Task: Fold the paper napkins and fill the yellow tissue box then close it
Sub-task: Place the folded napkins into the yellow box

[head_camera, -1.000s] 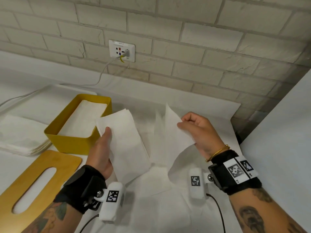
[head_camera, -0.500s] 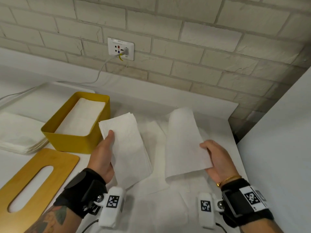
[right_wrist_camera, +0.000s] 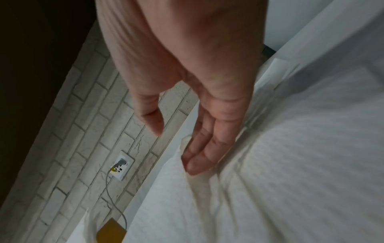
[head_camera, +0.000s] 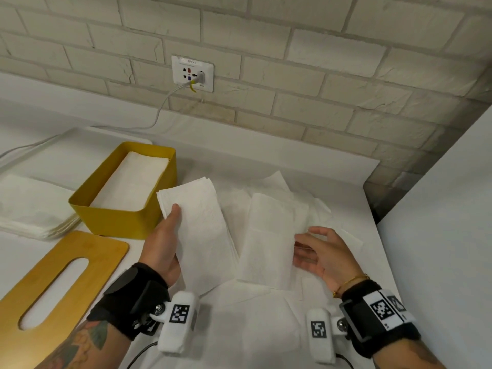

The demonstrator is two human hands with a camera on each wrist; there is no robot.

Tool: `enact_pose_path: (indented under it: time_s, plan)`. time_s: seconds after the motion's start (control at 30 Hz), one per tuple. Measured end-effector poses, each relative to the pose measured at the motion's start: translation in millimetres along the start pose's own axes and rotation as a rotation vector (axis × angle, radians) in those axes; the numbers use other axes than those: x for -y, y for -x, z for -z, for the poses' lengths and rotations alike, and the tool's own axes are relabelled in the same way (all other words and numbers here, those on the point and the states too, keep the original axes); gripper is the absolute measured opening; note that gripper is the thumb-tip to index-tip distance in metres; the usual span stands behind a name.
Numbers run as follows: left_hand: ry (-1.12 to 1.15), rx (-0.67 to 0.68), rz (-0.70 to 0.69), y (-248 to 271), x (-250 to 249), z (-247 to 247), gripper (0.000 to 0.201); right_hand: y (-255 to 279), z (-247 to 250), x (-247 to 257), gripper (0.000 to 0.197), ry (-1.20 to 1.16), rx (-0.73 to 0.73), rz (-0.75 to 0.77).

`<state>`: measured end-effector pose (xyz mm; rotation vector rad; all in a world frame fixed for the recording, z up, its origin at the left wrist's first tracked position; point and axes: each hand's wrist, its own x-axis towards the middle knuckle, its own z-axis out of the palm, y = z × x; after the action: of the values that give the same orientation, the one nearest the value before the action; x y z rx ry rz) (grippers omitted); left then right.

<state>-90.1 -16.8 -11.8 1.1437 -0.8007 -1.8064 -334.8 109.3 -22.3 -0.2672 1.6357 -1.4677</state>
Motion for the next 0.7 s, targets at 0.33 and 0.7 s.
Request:
enact_pose_path:
  time_s: [0.33, 0.7]
  plan:
    - [-0.003, -0.002, 0.022, -2, -1, 6, 0.023, 1, -19, -12, 0.057, 0.232, -0.111, 0.132]
    - [0.003, 0.001, 0.027, -5, 5, 2, 0.034, -5, -23, 1, 0.044, 0.279, -0.022, 0.176]
